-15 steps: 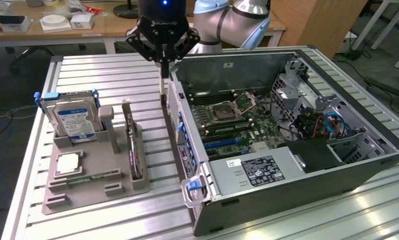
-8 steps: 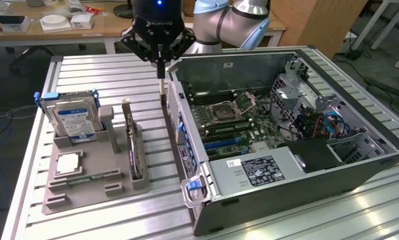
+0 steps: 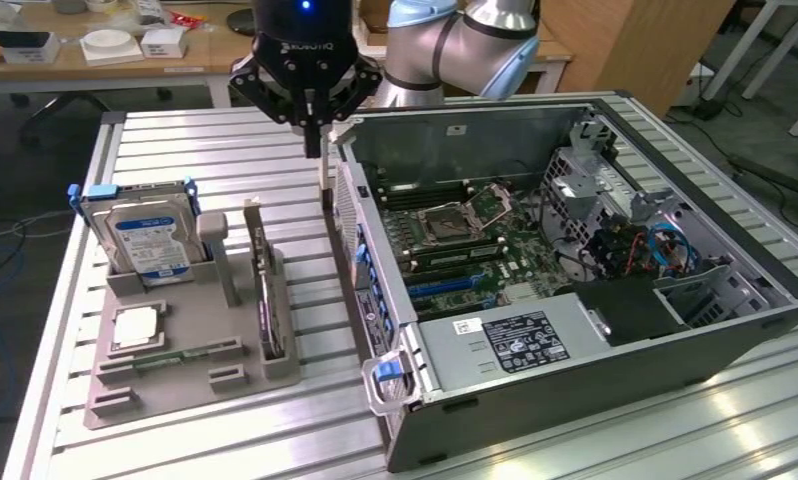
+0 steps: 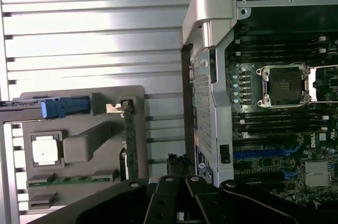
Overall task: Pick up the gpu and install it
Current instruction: 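Reach for the gpu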
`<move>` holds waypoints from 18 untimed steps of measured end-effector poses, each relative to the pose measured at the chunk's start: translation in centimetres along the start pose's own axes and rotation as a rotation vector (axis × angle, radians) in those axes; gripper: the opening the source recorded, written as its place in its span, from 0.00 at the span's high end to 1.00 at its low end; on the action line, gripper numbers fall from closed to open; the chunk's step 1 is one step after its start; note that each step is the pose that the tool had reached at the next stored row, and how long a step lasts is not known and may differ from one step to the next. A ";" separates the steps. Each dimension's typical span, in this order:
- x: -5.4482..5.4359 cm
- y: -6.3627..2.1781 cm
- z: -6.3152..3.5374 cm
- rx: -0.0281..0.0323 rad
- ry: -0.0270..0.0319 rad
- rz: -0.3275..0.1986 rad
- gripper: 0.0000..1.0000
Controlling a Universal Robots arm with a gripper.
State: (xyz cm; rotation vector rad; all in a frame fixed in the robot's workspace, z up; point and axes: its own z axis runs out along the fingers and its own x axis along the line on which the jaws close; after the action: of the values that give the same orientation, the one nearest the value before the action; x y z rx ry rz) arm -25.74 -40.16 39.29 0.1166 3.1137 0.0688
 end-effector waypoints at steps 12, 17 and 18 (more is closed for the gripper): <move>1.4 -0.14 -0.03 0.0000 0.0000 0.000 0.90; 1.9 -0.20 -0.05 0.0000 0.0000 0.000 0.90; 2.1 -0.21 -0.05 0.0000 0.0000 0.000 0.90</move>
State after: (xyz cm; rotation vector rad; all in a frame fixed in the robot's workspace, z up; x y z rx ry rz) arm -27.81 -40.21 39.29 0.1166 3.1137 0.0688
